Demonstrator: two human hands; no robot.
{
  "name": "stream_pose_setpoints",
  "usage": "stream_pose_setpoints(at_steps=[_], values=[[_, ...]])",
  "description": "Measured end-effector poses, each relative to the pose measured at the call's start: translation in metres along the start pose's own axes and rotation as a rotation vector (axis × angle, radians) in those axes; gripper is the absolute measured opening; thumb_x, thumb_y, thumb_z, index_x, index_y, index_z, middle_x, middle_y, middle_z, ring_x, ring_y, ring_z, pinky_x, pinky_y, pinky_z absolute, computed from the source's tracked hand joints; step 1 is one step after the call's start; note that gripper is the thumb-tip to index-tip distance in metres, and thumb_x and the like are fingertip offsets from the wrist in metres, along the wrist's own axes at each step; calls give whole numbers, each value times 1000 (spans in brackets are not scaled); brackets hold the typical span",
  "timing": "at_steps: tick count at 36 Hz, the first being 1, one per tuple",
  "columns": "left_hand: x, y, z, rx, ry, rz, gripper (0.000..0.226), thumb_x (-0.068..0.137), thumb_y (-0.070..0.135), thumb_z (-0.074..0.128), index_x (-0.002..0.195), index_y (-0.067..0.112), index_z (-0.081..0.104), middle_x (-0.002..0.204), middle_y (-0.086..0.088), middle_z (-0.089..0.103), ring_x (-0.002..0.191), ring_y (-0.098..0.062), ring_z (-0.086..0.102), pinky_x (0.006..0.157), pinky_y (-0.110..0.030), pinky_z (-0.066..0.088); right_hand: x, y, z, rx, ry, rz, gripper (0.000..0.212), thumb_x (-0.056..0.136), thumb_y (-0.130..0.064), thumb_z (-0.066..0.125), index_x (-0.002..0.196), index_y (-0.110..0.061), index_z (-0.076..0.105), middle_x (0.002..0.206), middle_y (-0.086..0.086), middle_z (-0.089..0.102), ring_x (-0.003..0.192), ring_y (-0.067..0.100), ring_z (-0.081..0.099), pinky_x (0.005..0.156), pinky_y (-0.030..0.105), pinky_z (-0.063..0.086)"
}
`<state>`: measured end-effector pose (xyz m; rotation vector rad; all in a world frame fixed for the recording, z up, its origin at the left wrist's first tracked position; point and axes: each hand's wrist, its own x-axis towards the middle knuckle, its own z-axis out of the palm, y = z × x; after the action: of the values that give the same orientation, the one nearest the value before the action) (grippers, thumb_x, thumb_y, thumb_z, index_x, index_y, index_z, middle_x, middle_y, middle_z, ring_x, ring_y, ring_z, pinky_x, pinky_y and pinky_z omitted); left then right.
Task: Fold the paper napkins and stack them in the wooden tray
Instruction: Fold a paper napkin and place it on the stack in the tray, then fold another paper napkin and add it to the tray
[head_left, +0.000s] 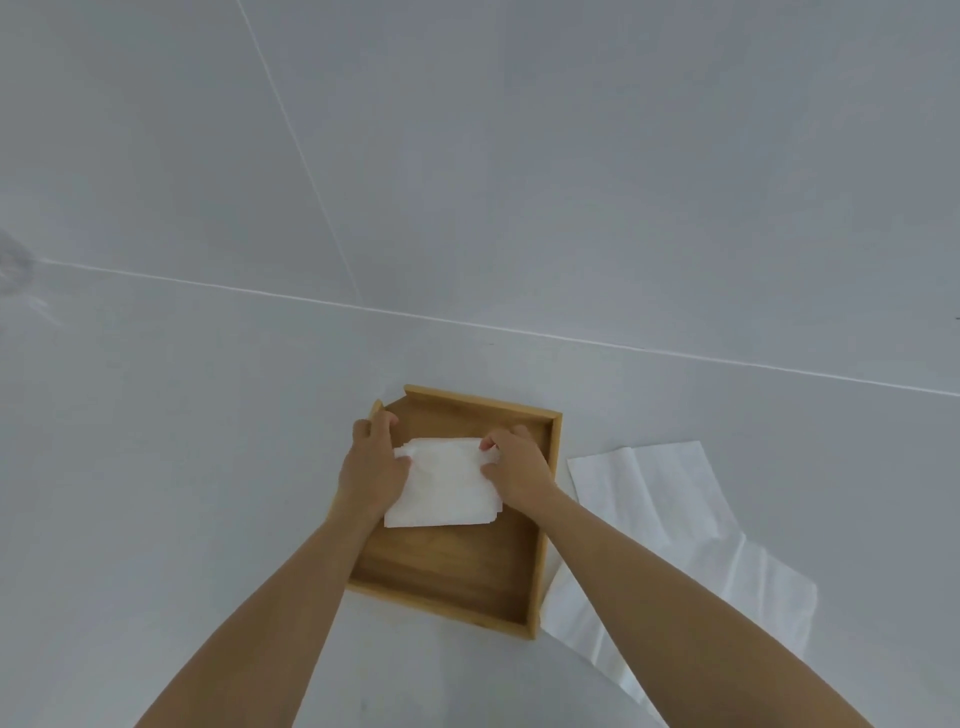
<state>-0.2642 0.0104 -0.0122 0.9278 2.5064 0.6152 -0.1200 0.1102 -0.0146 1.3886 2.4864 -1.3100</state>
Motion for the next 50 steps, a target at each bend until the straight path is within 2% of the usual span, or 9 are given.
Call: stream_pose_setpoints(at_steps=[5,7,11,19,23,29,34,47,50], values=[[-7,24,-5,-8,0,76,46,83,10,61,124,11,40,133,-12,39,101,-25,56,83,-33,46,-12,7,-27,48,54,-68,31,87,-9,54,118,-11,52,129,9,44,105,22,51,88,26,40],[-10,38,-3,-20,-16,135,45,84,13,62,125,13,42,133,-10,42,111,-24,53,87,-32,44,-18,14,-42,69,91,-68,31,86,-9,56,117,-11,52,128,10,46,98,20,52,84,23,39],[-19,70,6,-33,-59,226,43,84,19,62,124,13,45,128,-8,47,113,-23,50,85,-29,39,-32,38,-70,112,168,-29,33,86,-11,57,119,-11,50,123,12,47,81,14,46,76,24,39],[-39,127,46,-11,-263,408,35,85,19,56,119,15,51,121,-6,54,111,-21,51,90,-31,42,-71,97,-113,104,266,160,40,86,-15,59,124,-14,46,126,11,49,95,16,51,78,23,37],[-42,158,66,77,-365,511,34,88,17,52,122,14,51,123,-8,56,111,-22,53,91,-31,43,-88,126,-130,105,290,282,43,86,-16,60,126,-12,44,126,13,52,110,24,54,79,24,39],[-36,208,98,397,-476,710,41,92,8,40,132,18,42,133,-8,50,120,-26,49,99,-36,39,-97,156,-139,127,280,428,49,84,-18,61,128,-9,41,121,12,56,107,25,56,79,27,41],[-38,236,128,625,-508,888,55,88,-5,37,136,20,35,131,-13,46,114,-31,50,94,-39,41,-91,165,-133,100,238,507,53,84,-25,61,130,-10,39,127,8,54,116,25,51,92,34,47],[-31,257,167,747,-490,1060,44,81,-8,41,120,13,47,132,-16,38,117,-32,39,93,-40,36,-77,165,-124,-78,187,559,31,84,-26,58,109,-10,48,109,7,63,108,25,53,80,30,41],[-29,255,167,772,-451,1077,36,80,-10,42,109,8,50,131,-16,38,117,-33,38,94,-41,34,-75,165,-126,-47,169,552,10,83,-19,56,80,-16,48,86,2,57,97,23,51,74,29,39]])
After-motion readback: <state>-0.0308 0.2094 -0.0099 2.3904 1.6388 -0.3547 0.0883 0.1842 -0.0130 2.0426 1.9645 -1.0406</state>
